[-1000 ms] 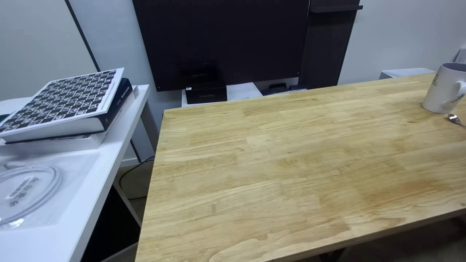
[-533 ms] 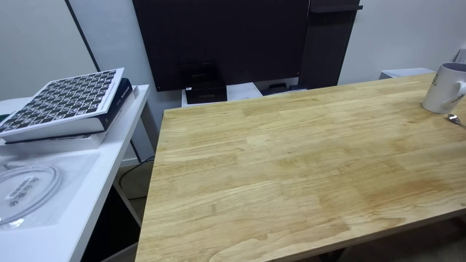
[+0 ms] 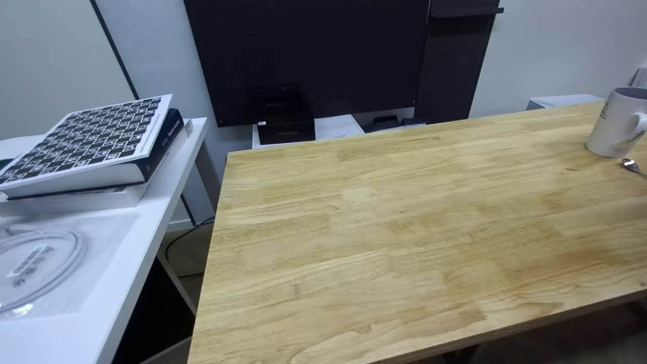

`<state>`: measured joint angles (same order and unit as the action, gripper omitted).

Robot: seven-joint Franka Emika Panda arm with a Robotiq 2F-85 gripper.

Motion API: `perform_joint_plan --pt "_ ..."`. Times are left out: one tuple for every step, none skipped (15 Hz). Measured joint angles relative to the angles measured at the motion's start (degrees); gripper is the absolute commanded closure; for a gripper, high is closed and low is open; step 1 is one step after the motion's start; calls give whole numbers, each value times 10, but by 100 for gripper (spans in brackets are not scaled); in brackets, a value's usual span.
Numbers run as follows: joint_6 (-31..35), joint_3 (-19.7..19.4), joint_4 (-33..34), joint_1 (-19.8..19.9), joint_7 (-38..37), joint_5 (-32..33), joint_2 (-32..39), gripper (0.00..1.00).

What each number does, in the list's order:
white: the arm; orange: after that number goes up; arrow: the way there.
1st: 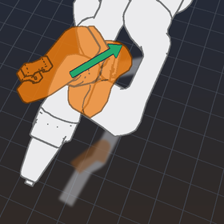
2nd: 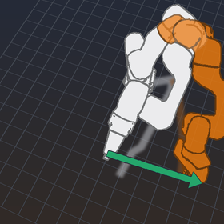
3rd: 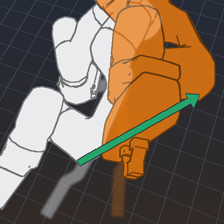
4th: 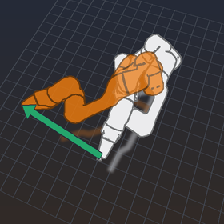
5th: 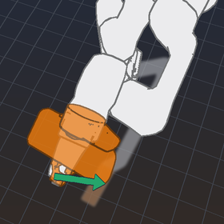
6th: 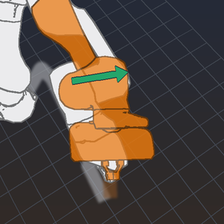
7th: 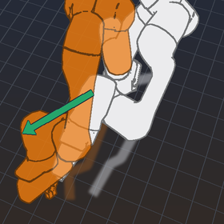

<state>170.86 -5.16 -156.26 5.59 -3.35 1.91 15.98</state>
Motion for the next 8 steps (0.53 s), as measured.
perform_joint_plan --pt "9 1 4 -4 0 -7 12 0" --pt "18 2 9 -6 0 -13 24 0" --pt "28 4 13 -9 0 -19 35 0" --pt "36 5 17 -11 0 -23 46 0" --pt "41 5 22 -13 0 -27 56 0" --pt "45 5 26 -15 0 -31 65 0" --pt "48 5 30 -17 0 -33 73 0" --pt "50 5 35 -18 0 -34 80 0"
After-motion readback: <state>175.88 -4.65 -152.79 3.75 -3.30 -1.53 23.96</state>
